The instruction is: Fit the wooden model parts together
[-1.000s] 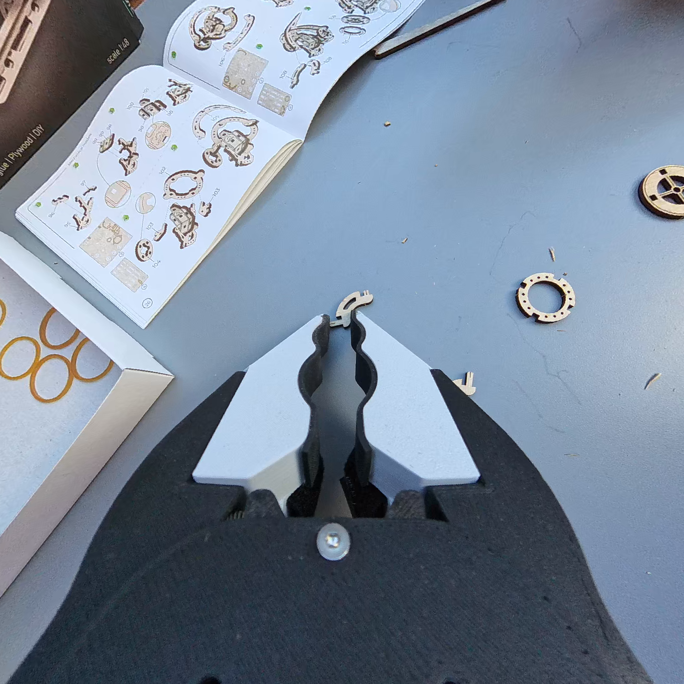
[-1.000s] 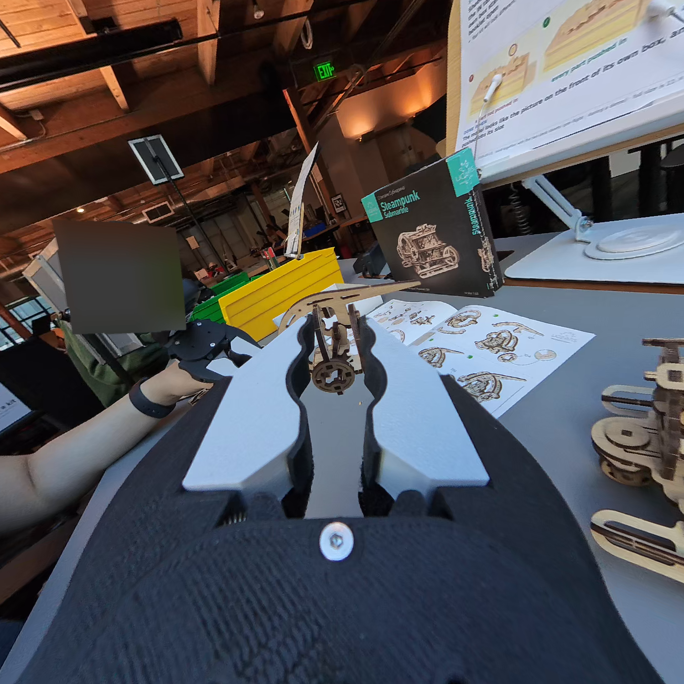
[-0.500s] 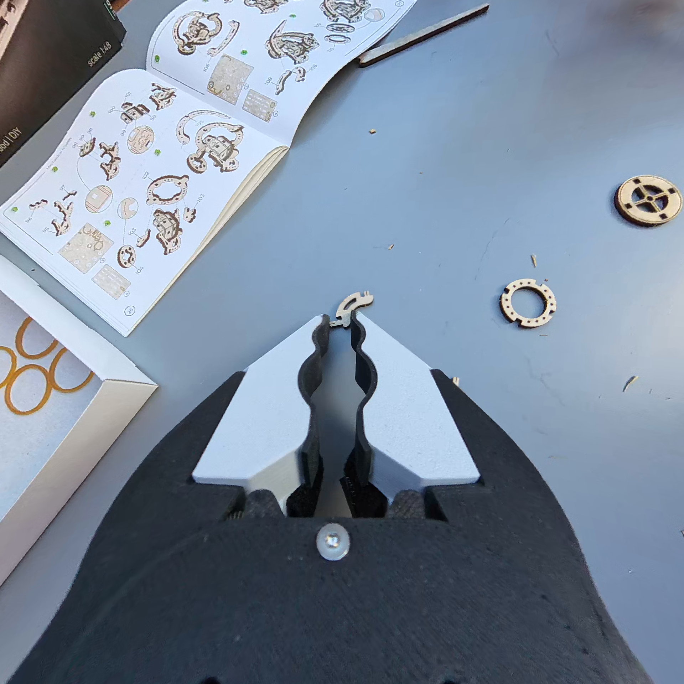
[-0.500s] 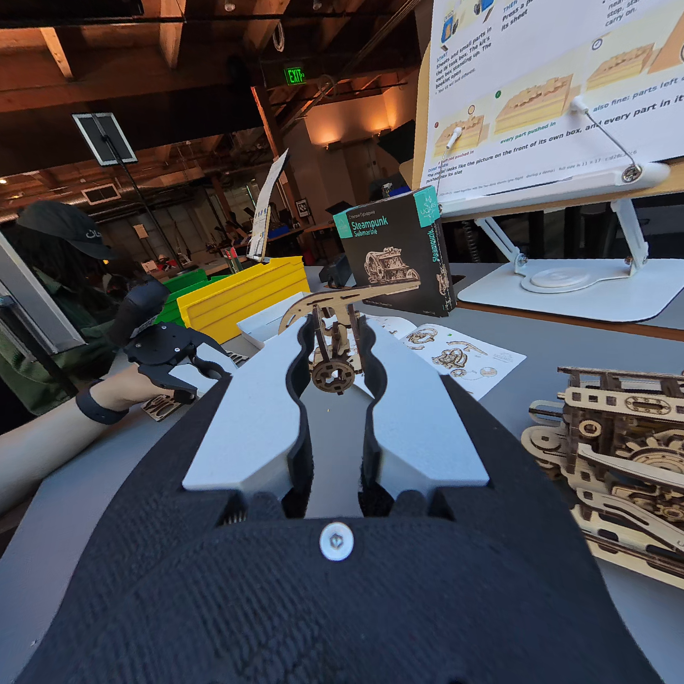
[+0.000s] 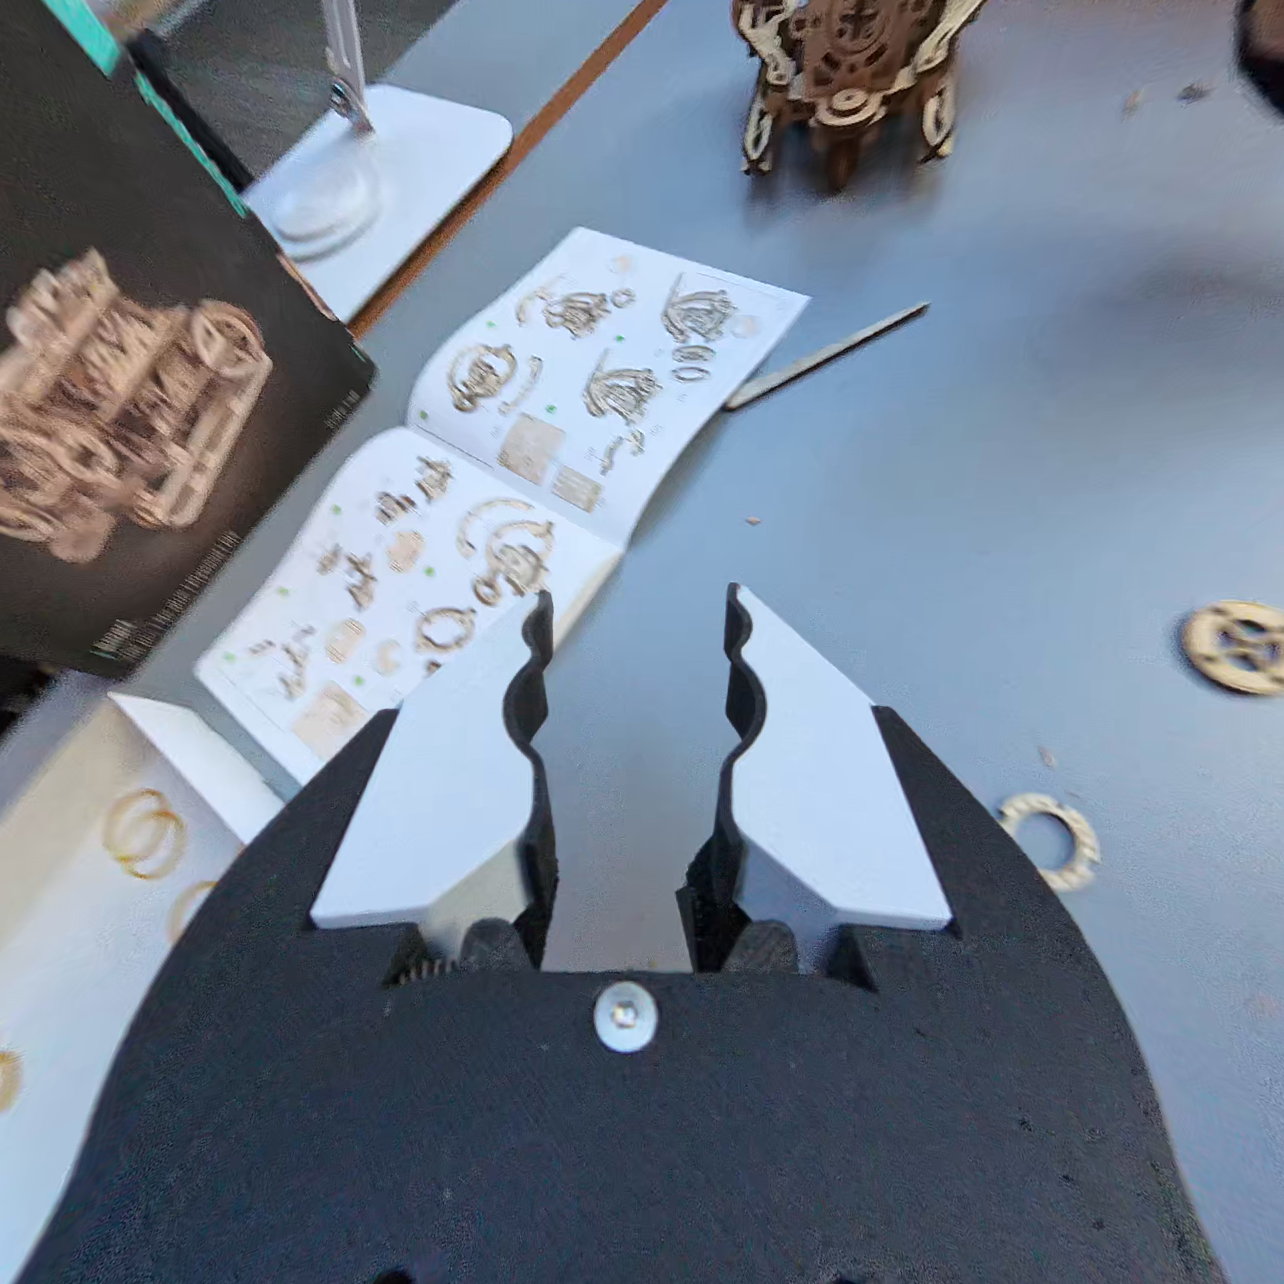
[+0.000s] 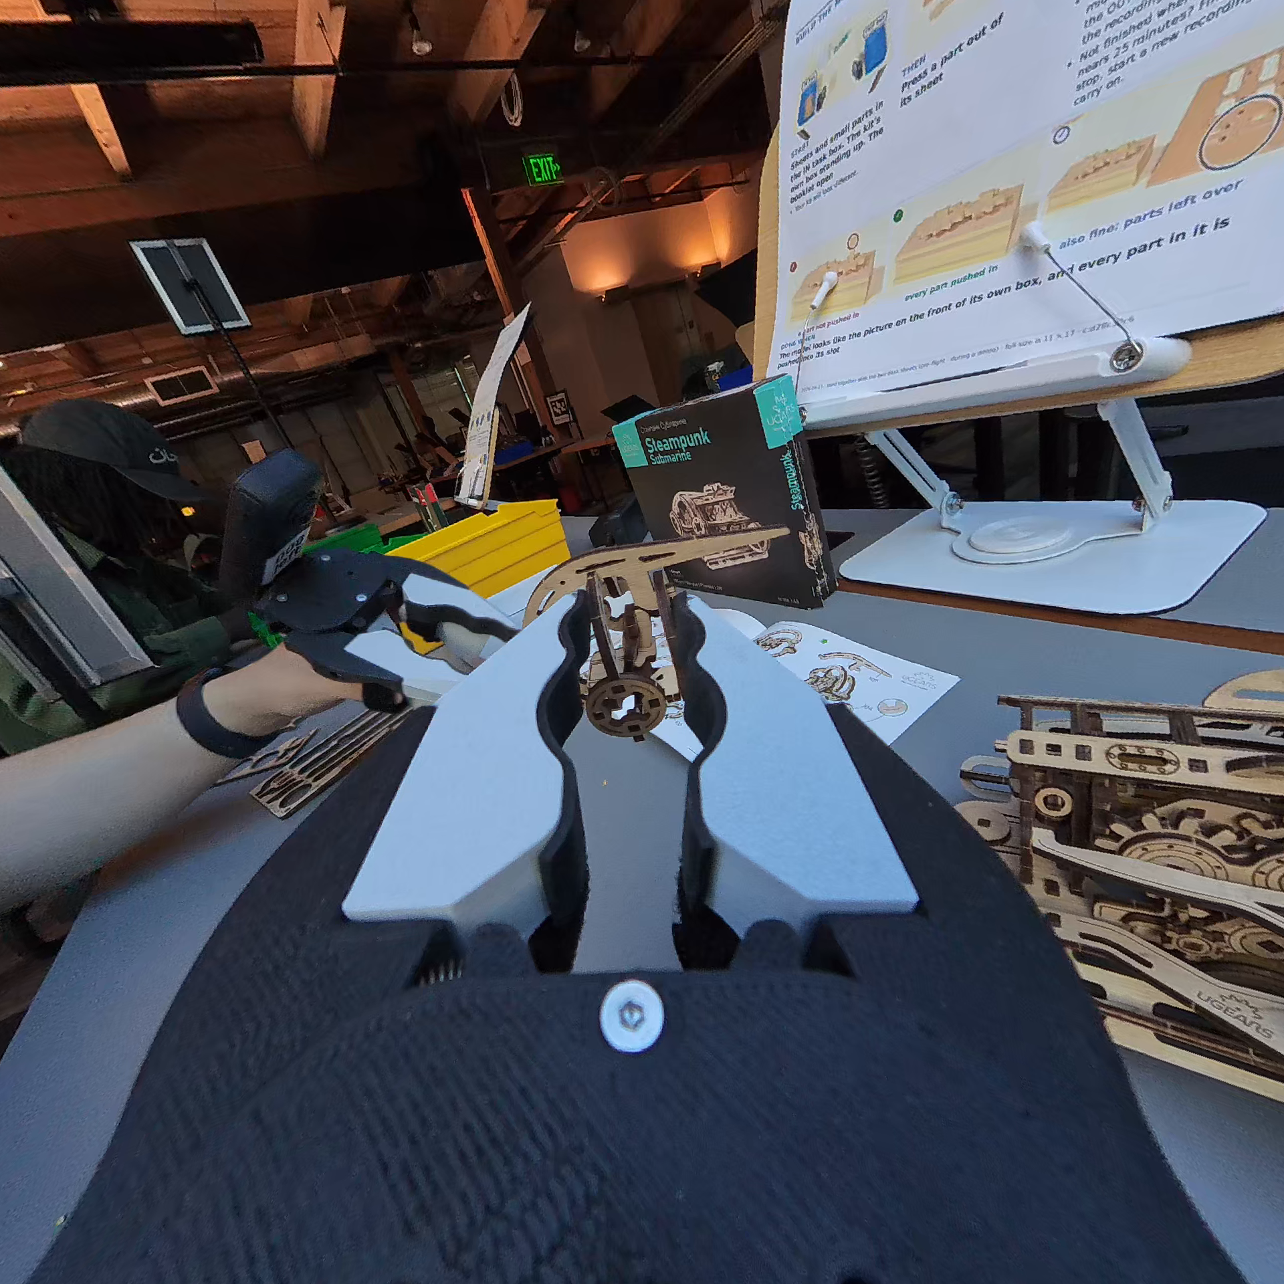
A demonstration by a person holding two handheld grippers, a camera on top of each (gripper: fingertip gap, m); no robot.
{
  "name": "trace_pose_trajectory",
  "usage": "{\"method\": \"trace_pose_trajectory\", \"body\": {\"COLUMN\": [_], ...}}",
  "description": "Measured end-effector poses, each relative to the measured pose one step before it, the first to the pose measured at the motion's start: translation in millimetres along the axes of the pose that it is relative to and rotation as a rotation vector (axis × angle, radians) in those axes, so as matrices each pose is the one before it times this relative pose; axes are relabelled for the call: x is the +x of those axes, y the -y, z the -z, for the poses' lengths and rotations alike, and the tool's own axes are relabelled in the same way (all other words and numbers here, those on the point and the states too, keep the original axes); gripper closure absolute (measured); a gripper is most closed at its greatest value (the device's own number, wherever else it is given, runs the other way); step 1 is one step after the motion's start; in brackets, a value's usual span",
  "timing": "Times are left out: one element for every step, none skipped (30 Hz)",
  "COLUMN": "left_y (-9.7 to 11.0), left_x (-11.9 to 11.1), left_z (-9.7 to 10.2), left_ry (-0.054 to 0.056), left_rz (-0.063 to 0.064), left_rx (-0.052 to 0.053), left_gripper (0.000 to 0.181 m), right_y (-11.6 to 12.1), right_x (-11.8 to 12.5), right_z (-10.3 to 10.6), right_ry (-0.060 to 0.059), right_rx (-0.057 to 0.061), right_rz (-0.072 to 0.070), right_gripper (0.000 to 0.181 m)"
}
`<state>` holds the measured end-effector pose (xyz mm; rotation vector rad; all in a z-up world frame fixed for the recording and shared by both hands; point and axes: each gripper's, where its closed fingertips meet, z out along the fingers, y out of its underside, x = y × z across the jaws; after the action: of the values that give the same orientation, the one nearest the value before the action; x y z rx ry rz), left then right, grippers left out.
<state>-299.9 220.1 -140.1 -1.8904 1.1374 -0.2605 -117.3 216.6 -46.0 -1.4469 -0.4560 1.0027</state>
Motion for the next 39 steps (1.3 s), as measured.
{"method": "trace_pose_trajectory", "body": {"left_y": [6.79, 5.66, 4.93, 4.29, 3.16, 0.79, -1.2, -1.97, -1.75, -0.95, -0.28, -0.14, -0.34, -0.52, -0.93, -0.9, -0.67, -1.08, -1.2, -0.95, -0.39, -0.15, -0.52, -0.05, 0.92, 2.15, 3.06, 3.0, 2.86, 3.04, 4.13, 5.57, 6.08, 6.31, 5.61, 5.19, 5.11, 5.18, 5.54], "left_x": [-2.17, -1.69, -1.13, 2.63, 3.98, 6.37, 6.07, 2.07, 1.05, 1.67, 0.5, -0.6, 0.16, -0.53, -2.24, -0.84, -0.65, -1.15, -0.44, -0.15, 0.04, 0.68, 0.53, 0.11, 0.01, 0.11, 0.72, 2.1, 2.72, 3.49, 5.84, 7.78, 8.43, 8.8, 8.75, 8.63, 8.13, 7.78, 7.69], "left_z": [-10.24, -10.21, -9.88, -9.16, -8.23, -7.73, -7.14, -6.07, -5.06, -3.84, -2.82, -2.3, -2.13, -1.89, -1.73, -1.82, -1.71, -1.7, -1.71, -1.43, -0.88, -0.46, 0.02, 0.83, 1.98, 3.27, 4.56, 5.32, 5.94, 6.4, 6.9, 7.21, 7.18, 6.55, 5.64, 4.72, 4.3, 3.93, 3.63], "left_ry": [0.0409, 0.0374, 0.0321, 0.0076, -0.0005, -0.0154, -0.0124, 0.014, 0.0206, 0.0143, 0.018, 0.0207, 0.0092, 0.0067, 0.0114, -0.0021, -0.0042, 0.0007, 0.0002, 0.0042, 0.0051, 0.0016, 0.0002, -0.0003, -0.0019, -0.0017, -0.0027, -0.0062, -0.0021, 0.0005, -0.0057, -0.0108, -0.0112, -0.0108, -0.0094, -0.0094, -0.0077, -0.0079, -0.0101], "left_rz": [-0.0814, -0.075, -0.064, -0.0531, -0.0392, -0.0357, -0.0355, -0.0338, -0.0352, -0.0339, -0.031, -0.0267, -0.0207, -0.0155, -0.0084, -0.0014, 0.0004, -0.0056, -0.0137, -0.0178, -0.0163, -0.0087, 0.0024, 0.0126, 0.0197, 0.0203, 0.0153, 0.0091, 0.0038, -0.0015, -0.0083, -0.0111, -0.0105, -0.0126, -0.0115, -0.0103, -0.0113, -0.0104, -0.0087], "left_rx": [-0.0124, -0.0092, -0.0046, 0.0011, 0.0005, -0.0091, -0.0183, -0.0184, -0.0127, -0.0053, 0.0002, 0.0024, 0.0011, -0.0015, -0.0046, -0.0049, -0.0036, -0.0052, -0.007, -0.0064, -0.0039, -0.004, -0.0066, -0.0038, 0.0034, 0.0105, 0.0132, 0.0096, 0.0043, 0.0028, 0.0085, 0.0157, 0.0165, 0.0154, 0.0093, 0.0032, 0.0018, 0.0029, 0.0055], "left_gripper": [0.133, 0.133, 0.131, 0.129, 0.13, 0.13, 0.13, 0.131, 0.136, 0.14, 0.147, 0.151, 0.156, 0.161, 0.159, 0.161, 0.164, 0.164, 0.168, 0.171, 0.173, 0.177, 0.18, 0.181, 0.181, 0.181, 0.181, 0.181, 0.181, 0.181, 0.181, 0.181, 0.181, 0.181, 0.181, 0.181, 0.181, 0.181, 0.181], "right_y": [0.94, 1.16, 1.49, 1.82, 1.94, 1.86, 1.76, 1.58, 1.14, 0.76, 0.18, -0.26, -0.38, -0.27, 0.01, 0.18, 0.34, 0.62, 0.89, 1.1, 1.46, 1.4, 1.2, 1.4, 1.32, 1.41, 1.33, 1.34, 1.68, 1.95, 2.22, 2.29, 2.41, 2.24, 1.87, 1.37, 0.99, 0.56, -0.04], "right_x": [-0.42, -0.47, -0.05, 0.05, 0.13, 0.29, 0.43, 0.12, 0.16, 0.04, -0.48, -0.71, -1.02, -1.08, -0.86, -0.55, -0.45, -0.43, -0.42, -0.25, 0.05, 0.1, 0.29, 0.66, 0.82, 0.73, 0.61, 0.28, 0.35, 0.43, 0.2, 0.2, -0.16, -0.19, -0.54, -0.67, -0.72, -0.77, -0.47], "right_z": [0.58, 0.83, 1.05, 1.24, 1.34, 1.24, 1.15, 1.03, 0.69, 0.42, 0.1, -0.26, -0.63, -0.43, -0.3, -0.14, 0.06, 0.19, 0.26, 0.59, 0.68, 0.71, 0.87, 0.94, 0.96, 0.99, 0.87, 0.96, 0.96, 1.12, 1.24, 1.17, 1.1, 1.01, 0.8, 0.38, 0.33, 0.1, -0.03], "right_ry": [0.0009, 0.0017, -0.0007, -0.0017, -0.0021, -0.0021, -0.002, 0.0003, 0.0008, 0.0018, 0.0049, 0.006, 0.0067, 0.0068, 0.0048, 0.0026, 0.0024, 0.0024, 0.002, 0.0008, -0.001, -0.001, -0.0016, -0.0034, -0.0039, -0.0039, -0.0023, 0.0, -0.0012, -0.002, -0.0018, -0.0015, -0.0013, -0.0012, 0.0008, 0.0021, 0.0017, 0.0008, -0.0002], "right_rx": [0.001, 0.0014, 0.0034, 0.0041, 0.0034, 0.0032, 0.0048, 0.0053, 0.0055, 0.0041, 0.0006, -0.002, -0.0038, -0.0029, -0.0015, -0.0006, -0.0001, 0.0008, 0.0013, 0.0025, 0.0041, 0.0036, 0.0026, 0.0028, 0.0028, 0.0028, 0.0019, 0.0017, 0.0034, 0.005, 0.0055, 0.0052, 0.0062, 0.0071, 0.005, 0.0017, -0.0001, -0.0011, -0.0021], "right_rz": [0.0021, 0.0021, 0.0033, 0.0043, 0.0046, 0.0041, 0.0015, -0.0019, -0.0054, -0.0087, -0.0094, -0.0065, -0.0054, -0.0036, -0.0015, -0.0017, -0.0027, -0.0024, -0.0017, -0.0004, 0.0005, 0.0012, 0.0013, 0.001, 0.0018, 0.0019, 0.0, -0.001, -0.0015, -0.0012, -0.0016, -0.0018, -0.0012, -0.002, -0.003, -0.0024, -0.0006, 0.0012, 0.0027], "right_gripper": [0.16, 0.16, 0.16, 0.16, 0.159, 0.16, 0.16, 0.16, 0.159, 0.159, 0.159, 0.159, 0.159, 0.159, 0.159, 0.159, 0.159, 0.159, 0.159, 0.159, 0.159, 0.159, 0.16, 0.16, 0.16, 0.16, 0.16, 0.16, 0.16, 0.159, 0.159, 0.159, 0.159, 0.159, 0.159, 0.16, 0.159, 0.159, 0.159]}}
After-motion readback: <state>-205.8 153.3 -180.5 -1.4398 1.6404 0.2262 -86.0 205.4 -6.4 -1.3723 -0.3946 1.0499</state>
